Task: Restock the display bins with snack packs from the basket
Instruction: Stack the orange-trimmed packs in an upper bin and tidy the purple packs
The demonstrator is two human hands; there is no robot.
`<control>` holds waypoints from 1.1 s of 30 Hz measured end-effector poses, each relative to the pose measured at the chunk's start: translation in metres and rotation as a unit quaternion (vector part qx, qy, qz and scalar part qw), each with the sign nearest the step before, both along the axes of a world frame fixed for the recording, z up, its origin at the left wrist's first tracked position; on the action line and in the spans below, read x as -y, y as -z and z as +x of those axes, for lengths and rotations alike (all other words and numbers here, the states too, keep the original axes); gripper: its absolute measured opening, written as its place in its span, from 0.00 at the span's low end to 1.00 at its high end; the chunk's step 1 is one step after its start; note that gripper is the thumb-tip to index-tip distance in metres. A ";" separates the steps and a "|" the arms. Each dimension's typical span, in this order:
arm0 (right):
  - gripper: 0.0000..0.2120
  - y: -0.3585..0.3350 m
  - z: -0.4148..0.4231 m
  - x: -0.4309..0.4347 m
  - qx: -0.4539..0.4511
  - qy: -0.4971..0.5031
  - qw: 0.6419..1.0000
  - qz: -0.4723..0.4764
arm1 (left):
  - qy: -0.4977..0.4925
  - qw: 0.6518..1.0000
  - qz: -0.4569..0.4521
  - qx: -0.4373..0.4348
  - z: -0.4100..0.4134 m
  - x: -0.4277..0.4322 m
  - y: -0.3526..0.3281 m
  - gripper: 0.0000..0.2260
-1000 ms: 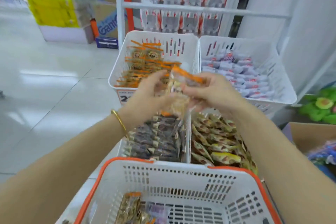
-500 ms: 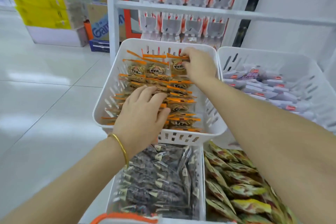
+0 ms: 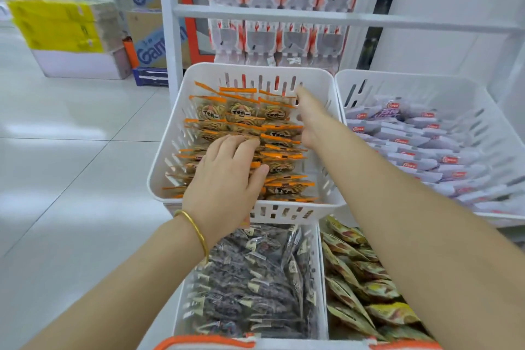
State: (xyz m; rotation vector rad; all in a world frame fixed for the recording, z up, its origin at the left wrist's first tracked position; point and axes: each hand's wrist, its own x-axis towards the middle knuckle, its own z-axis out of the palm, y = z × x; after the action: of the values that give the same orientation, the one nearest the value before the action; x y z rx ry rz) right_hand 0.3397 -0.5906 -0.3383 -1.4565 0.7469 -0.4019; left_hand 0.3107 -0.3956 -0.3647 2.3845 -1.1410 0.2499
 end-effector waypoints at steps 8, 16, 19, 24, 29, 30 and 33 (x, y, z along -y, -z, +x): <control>0.33 -0.025 -0.031 -0.020 -0.032 -0.020 0.996 -0.086 | 0.018 0.999 -0.034 0.014 -0.007 -0.008 -0.010 0.20; 0.11 0.021 -0.230 -0.153 0.086 -0.189 0.978 -0.035 | 0.059 0.992 0.097 -0.062 -0.134 -0.128 -0.004 0.19; 0.08 0.120 -0.283 -0.201 -0.095 -0.300 0.948 -0.051 | 0.049 0.962 0.225 -0.144 -0.172 -0.176 0.016 0.18; 0.14 0.241 -0.321 -0.278 -0.216 -0.433 0.867 -0.122 | 0.010 0.946 0.288 -0.151 -0.213 -0.214 0.035 0.18; 0.19 0.284 -0.317 -0.315 -0.210 -0.474 0.836 -0.180 | 0.022 0.923 0.358 -0.141 -0.215 -0.220 0.053 0.19; 0.18 0.290 -0.314 -0.320 -0.212 -0.483 0.826 -0.198 | 0.029 0.916 0.375 -0.141 -0.213 -0.219 0.056 0.20; 0.11 0.306 -0.312 -0.334 -0.205 -0.494 0.792 -0.293 | 0.050 0.906 0.404 -0.118 -0.208 -0.214 0.062 0.20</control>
State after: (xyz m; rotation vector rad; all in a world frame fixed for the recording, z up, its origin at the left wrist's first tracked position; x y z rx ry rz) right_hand 0.0279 -0.2567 -0.6447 -2.3379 0.0712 0.5763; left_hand 0.1026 -0.1814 -0.4265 2.9042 -1.4243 -0.6661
